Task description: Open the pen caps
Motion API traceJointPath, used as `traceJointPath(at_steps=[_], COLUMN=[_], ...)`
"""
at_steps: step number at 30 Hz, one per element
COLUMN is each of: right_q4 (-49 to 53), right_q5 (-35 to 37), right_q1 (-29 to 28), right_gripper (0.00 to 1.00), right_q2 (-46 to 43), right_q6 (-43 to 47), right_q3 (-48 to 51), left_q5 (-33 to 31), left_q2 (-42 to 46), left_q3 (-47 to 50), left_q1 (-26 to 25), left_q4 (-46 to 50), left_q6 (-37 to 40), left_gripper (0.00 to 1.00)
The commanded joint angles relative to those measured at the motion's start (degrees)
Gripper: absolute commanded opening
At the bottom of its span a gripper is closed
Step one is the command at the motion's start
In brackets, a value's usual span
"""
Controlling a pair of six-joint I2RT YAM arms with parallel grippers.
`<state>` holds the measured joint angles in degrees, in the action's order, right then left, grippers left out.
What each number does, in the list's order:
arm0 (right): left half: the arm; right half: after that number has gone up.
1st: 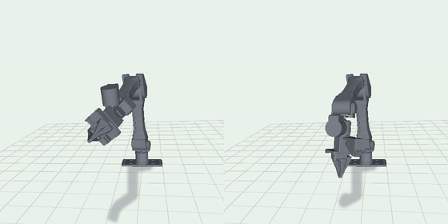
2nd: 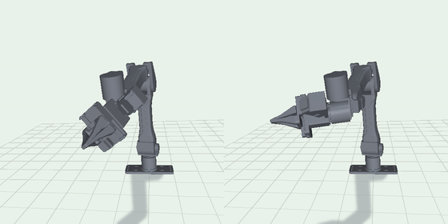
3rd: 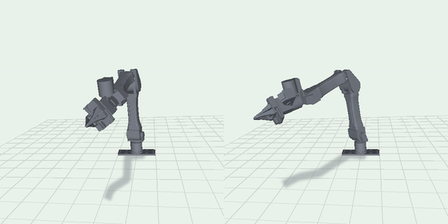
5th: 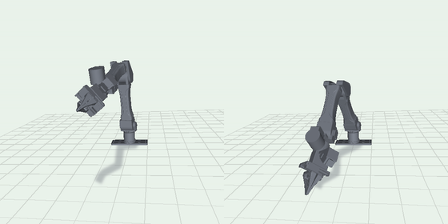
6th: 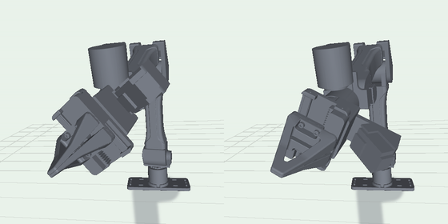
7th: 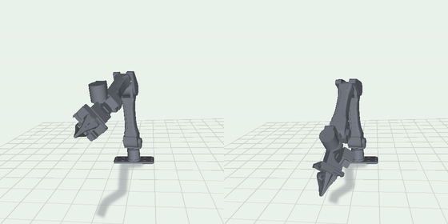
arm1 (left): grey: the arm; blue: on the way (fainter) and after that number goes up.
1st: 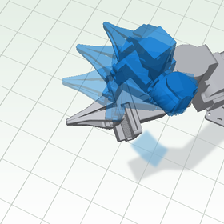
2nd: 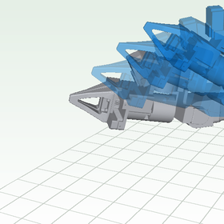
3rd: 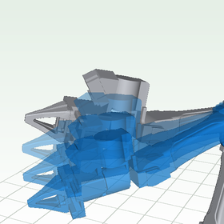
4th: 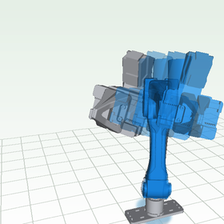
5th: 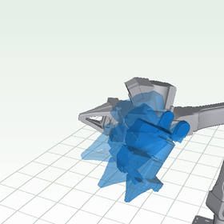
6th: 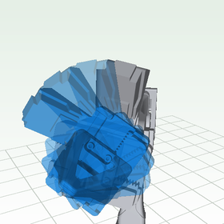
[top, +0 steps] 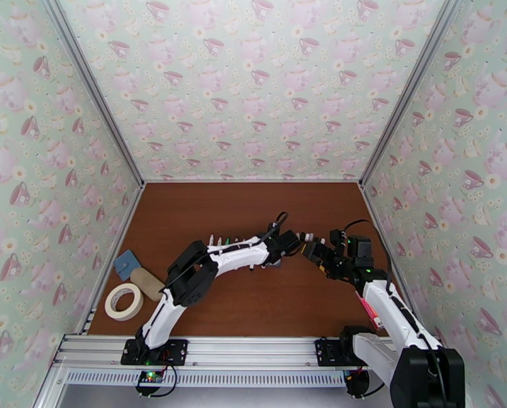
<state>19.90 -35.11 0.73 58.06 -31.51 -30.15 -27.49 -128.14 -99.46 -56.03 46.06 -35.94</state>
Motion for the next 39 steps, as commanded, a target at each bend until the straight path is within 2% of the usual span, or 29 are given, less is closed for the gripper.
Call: traceJointPath(at_steps=[1, 12, 19, 30, 34, 36, 39], right_q4=[2.2, 2.3, 2.6, 2.5, 2.3, 2.3, 2.2], right_q5=[2.0, 2.1, 2.0, 1.9, 1.4, 1.3, 1.2], right_q1=[-0.2, -0.2, -0.2, -0.2, -0.2, -0.2, -0.2], right_gripper=[0.99, 0.99, 0.99, 0.99, 0.99, 0.99, 0.99], right_q2=[-0.5, 0.5, 1.2, 1.5, 1.4, 1.2, 0.4], right_q6=[1.3, 1.4, 1.5, 1.6, 1.6, 1.7, 1.6], right_q3=[-1.0, -1.2, -1.5, -1.6, -1.3, -1.4, -1.8], left_q5=[-2.3, -1.2, -0.7, 0.2, 0.8, 0.7, 0.9], left_q2=[-2.1, -3.0, -2.4, -0.3, 3.6, 6.2, 11.6], left_q3=[-2.0, -2.3, -1.7, -2.0, -0.6, 0.3, 3.2], left_q1=[0.7, 2.3, 2.5, 2.6, 2.5, 2.5, 2.5], left_q4=[2.4, 1.2, 1.0, 0.8, -0.7, -1.1, -3.2], left_q6=[0.8, 1.8, 1.6, 1.6, 1.5, 1.5, 1.9], left_gripper=[0.17, 0.2, 0.31, 0.3, 0.32, 0.37, 0.51])
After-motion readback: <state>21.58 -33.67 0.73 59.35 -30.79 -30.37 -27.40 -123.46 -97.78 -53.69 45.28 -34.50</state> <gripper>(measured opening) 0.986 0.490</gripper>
